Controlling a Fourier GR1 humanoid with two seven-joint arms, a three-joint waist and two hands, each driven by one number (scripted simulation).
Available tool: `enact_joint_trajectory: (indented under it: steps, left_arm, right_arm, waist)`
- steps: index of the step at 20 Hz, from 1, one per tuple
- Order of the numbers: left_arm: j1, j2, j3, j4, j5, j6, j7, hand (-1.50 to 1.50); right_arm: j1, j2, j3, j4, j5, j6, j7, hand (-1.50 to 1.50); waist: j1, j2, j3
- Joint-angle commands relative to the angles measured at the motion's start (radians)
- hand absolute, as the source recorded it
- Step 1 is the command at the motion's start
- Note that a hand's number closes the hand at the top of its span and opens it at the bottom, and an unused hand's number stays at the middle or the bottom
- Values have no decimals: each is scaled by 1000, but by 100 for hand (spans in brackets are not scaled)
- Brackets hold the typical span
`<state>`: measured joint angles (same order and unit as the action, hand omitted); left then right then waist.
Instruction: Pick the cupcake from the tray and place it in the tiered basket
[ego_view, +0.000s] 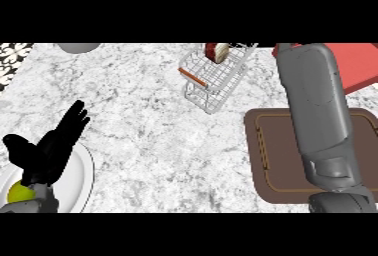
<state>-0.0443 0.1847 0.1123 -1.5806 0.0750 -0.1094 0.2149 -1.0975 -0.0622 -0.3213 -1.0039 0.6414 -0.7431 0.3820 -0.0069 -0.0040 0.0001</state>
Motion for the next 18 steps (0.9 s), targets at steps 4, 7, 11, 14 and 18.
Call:
enact_joint_trajectory:
  steps: [4, 7, 11, 14, 18]
  left_arm:
    - [40, 2, 8, -88, 3, 16, 48, 0]
    - [59, -11, 1, -74, 0, 14, 32, 0]
    - [-2, 26, 41, -3, 31, -25, 18, 0]
    - [-15, -5, 13, -11, -8, 16, 27, 0]
    - [25, 8, 23, -56, 20, -21, 28, 0]
  right_arm:
    - [220, -98, -9, -336, -14, 71, 103, -150]
    - [329, -160, -46, -507, -64, 154, 157, -150]
    - [448, -250, -106, -685, -154, 267, 209, -150]
    - [500, -347, -188, -746, -256, 360, 222, -150]
    - [597, -391, -224, -912, -295, 433, 339, -150]
  waist:
    - [-16, -9, 1]
    - [-28, -11, 1]
    - [-19, -2, 0]
    - [-10, 0, 0]
    - [-1, 0, 0]
